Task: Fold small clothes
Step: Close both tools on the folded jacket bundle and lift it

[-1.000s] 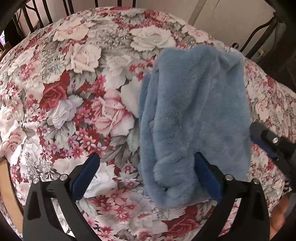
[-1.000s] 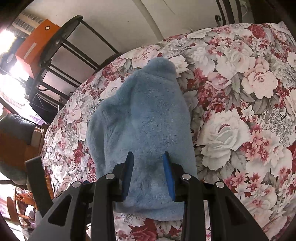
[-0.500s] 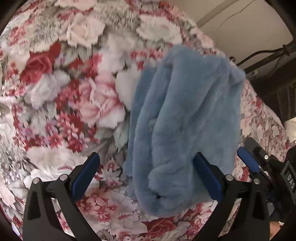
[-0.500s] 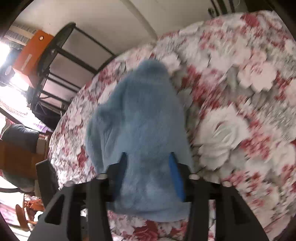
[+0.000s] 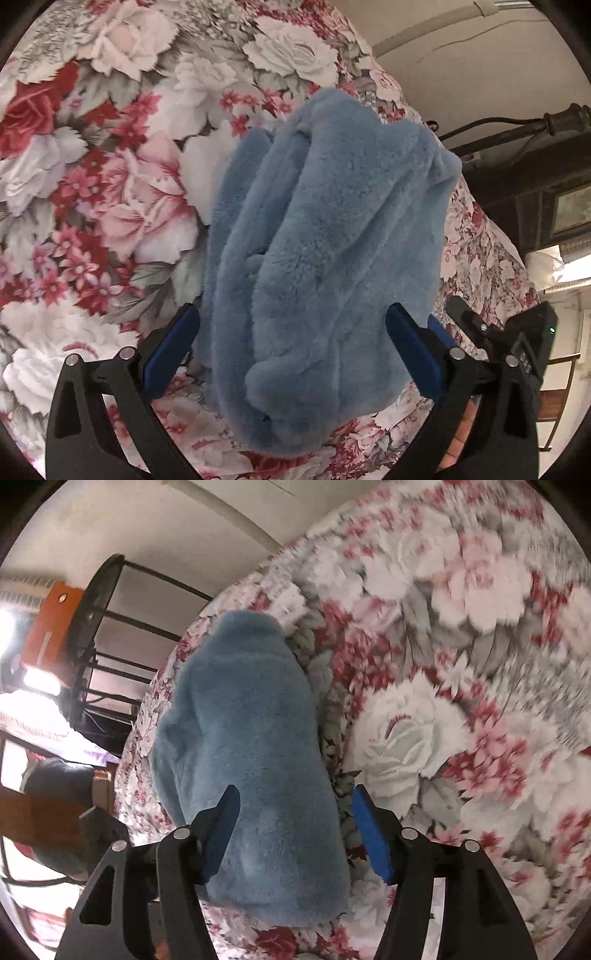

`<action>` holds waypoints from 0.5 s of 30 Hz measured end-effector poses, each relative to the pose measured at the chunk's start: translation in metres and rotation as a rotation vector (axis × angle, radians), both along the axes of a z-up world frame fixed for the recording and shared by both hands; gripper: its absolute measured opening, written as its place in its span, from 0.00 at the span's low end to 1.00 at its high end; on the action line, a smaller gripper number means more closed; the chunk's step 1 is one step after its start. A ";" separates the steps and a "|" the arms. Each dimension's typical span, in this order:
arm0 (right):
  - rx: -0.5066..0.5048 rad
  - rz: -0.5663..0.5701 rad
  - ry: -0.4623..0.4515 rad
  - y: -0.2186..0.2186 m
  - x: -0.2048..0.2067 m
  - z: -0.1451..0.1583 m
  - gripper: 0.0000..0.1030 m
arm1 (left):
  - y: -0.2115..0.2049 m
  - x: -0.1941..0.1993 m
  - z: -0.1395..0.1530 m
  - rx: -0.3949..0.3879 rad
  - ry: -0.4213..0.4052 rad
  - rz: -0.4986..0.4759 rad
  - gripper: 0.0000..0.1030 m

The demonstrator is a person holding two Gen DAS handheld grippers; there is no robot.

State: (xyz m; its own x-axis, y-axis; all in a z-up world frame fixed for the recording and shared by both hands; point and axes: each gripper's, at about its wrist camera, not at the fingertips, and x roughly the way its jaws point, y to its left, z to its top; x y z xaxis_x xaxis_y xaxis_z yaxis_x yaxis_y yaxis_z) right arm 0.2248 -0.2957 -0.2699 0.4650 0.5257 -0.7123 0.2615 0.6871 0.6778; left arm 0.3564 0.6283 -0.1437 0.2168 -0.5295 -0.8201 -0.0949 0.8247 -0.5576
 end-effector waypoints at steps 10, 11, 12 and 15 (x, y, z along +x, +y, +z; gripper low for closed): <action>0.088 0.025 0.003 0.010 0.011 -0.022 0.71 | -0.021 0.018 -0.018 -0.025 0.026 -0.017 0.96; 0.099 0.023 0.007 0.011 0.011 -0.025 0.71 | -0.022 0.019 -0.020 -0.027 0.029 -0.015 0.96; 0.123 0.015 0.017 0.011 0.011 -0.031 0.73 | -0.023 0.020 -0.023 -0.028 0.035 -0.013 0.96; 0.190 0.001 0.034 0.012 0.012 -0.047 0.78 | -0.023 0.021 -0.029 -0.043 0.046 -0.003 0.96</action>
